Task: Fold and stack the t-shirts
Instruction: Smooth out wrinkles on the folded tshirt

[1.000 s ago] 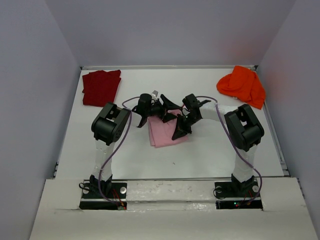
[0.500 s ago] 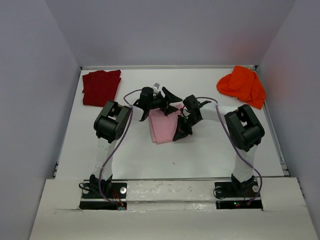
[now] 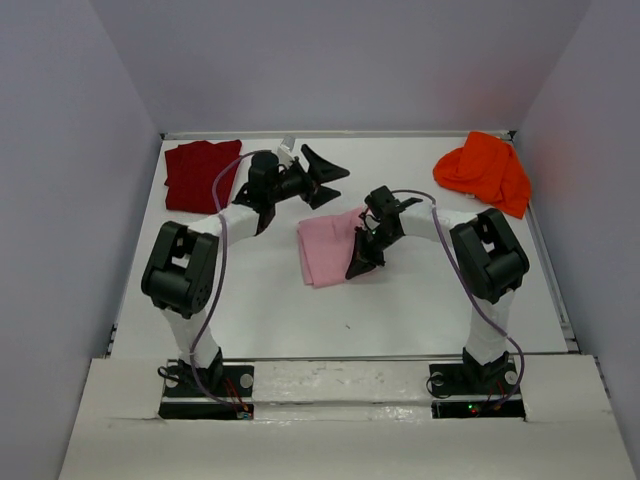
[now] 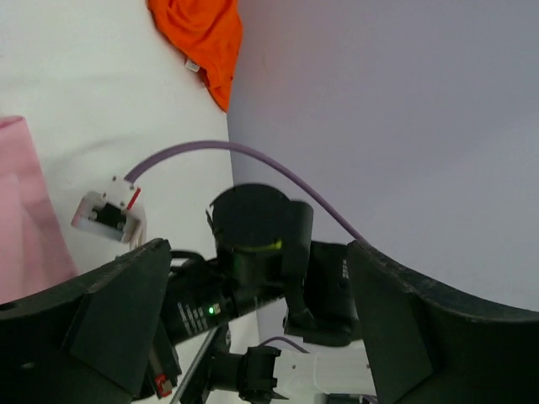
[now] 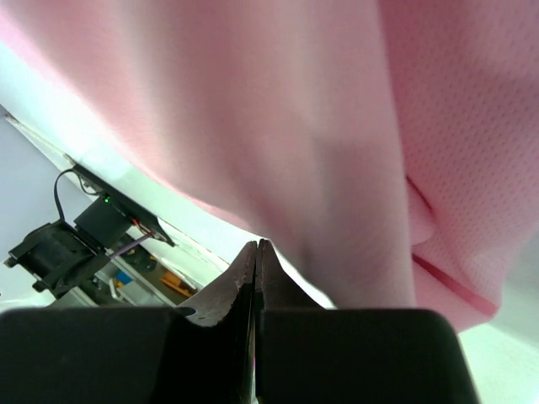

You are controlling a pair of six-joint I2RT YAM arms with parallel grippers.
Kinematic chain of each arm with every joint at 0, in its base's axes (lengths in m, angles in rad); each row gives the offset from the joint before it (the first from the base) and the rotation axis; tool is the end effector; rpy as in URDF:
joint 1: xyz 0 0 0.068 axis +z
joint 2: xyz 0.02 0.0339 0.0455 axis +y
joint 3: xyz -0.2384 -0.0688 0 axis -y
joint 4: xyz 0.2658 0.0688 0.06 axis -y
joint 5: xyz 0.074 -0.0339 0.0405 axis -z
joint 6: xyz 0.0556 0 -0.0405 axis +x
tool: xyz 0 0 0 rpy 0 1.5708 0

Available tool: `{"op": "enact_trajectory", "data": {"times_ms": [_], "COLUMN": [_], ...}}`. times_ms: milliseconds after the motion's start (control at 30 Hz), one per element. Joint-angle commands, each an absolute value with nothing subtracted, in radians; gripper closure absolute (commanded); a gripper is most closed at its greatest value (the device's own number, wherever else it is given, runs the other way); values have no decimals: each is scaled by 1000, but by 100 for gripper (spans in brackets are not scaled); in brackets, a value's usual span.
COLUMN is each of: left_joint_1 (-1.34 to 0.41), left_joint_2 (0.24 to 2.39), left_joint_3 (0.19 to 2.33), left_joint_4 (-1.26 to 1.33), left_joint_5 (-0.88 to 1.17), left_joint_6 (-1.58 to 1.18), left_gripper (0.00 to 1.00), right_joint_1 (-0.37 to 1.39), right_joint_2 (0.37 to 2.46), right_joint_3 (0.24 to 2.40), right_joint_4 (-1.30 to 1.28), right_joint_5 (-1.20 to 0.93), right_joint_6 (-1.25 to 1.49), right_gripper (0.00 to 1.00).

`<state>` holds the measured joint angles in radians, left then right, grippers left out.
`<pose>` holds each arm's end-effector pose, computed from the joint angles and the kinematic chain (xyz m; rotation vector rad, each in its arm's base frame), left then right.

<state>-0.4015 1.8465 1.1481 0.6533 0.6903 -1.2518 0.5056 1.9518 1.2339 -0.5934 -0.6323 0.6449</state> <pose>0.3947 -0.2060 0.2127 -0.1830 1.9392 -1.7440 0.3155 0.2122 0.0903 -0.0769 -2.8465 -0.9828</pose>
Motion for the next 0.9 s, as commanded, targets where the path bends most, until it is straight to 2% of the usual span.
{"op": "enact_trajectory", "data": {"times_ms": [0, 67, 100, 133, 333, 700, 867], "left_joint_1": [-387, -385, -388, -393, -425, -483, -505], "left_joint_2": [1709, 1658, 1643, 1620, 1591, 1653, 1700], "left_joint_3": [991, 893, 838, 815, 700, 621, 597], "left_joint_4": [617, 615, 615, 614, 615, 653, 652], "left_joint_5": [712, 710, 707, 707, 703, 709, 696], "left_joint_6": [-1212, -1207, -1209, -1212, -1192, -1219, -1238], "left_gripper": [9, 43, 91, 100, 100, 100, 100], "right_joint_1": [492, 465, 444, 431, 387, 377, 377], "right_joint_2": [1913, 1907, 1905, 1904, 1931, 2140, 2193], "right_joint_3": [1321, 1334, 1348, 1356, 1474, 1738, 1756], "right_joint_4": [-650, -661, -667, -676, -707, -703, -632], "right_joint_5": [-594, -588, -591, -592, -601, -721, -768], "right_joint_6": [603, 589, 586, 581, 568, 600, 615], "right_gripper": [100, 100, 100, 100, 100, 100, 100]}}
